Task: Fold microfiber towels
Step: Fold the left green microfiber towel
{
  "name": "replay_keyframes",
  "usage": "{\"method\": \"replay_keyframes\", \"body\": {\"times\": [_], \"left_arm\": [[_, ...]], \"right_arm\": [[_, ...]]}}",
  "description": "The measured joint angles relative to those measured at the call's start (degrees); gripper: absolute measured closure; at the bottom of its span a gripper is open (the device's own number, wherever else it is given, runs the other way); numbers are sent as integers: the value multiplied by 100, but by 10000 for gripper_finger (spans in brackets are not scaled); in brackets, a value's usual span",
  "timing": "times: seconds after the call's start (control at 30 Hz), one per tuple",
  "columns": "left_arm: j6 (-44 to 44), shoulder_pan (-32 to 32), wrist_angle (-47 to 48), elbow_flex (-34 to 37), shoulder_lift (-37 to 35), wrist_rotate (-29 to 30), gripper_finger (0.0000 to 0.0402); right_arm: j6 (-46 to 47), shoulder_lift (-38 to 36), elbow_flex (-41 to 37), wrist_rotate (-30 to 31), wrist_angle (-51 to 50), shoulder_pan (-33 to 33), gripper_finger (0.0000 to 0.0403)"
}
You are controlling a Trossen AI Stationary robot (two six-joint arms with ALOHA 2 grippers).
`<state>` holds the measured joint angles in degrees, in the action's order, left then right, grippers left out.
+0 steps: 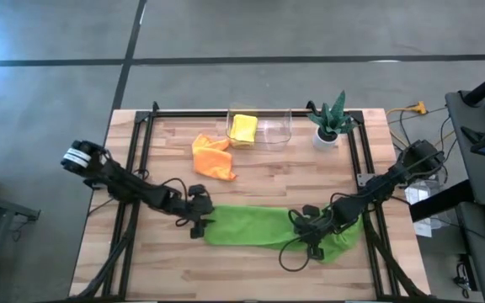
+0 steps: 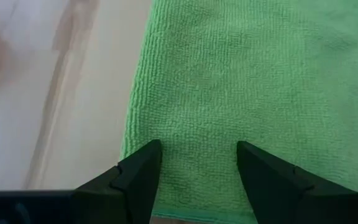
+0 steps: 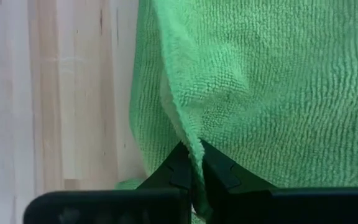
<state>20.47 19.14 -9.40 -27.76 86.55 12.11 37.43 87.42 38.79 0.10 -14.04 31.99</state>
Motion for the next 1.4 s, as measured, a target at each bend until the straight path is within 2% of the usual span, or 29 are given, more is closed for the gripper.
{"method": "replay_keyframes", "body": {"times": [0.13, 0.27, 0.7, 0.87, 1.0, 1.1, 1.27, 1.4], "left_arm": [[-2, -44, -294, -8, 233, -10, 204], [7, -44, -303, -8, 240, -46, 204], [174, -50, -54, 176, 228, -242, 204], [498, -48, -95, 542, 32, -285, 204], [621, -46, -87, 804, -407, -284, 204], [621, -46, -12, 858, -936, -190, 204], [553, -50, -65, 756, -1656, 49, 204], [140, -50, -22, 719, -1778, 71, 204]], "right_arm": [[7, 0, -2, -73, -162, 2, 394], [3, 0, -2, -440, -225, 4, 382], [267, -173, 9, -657, -291, 52, 279], [311, -467, 11, -675, -589, 66, 266], [308, -823, 11, -633, -791, 63, 269], [310, -1087, 11, -304, -672, 48, 273], [84, -1223, 7, 943, 128, -58, 271], [-234, -843, -4, 1105, 670, -391, 252]]}}
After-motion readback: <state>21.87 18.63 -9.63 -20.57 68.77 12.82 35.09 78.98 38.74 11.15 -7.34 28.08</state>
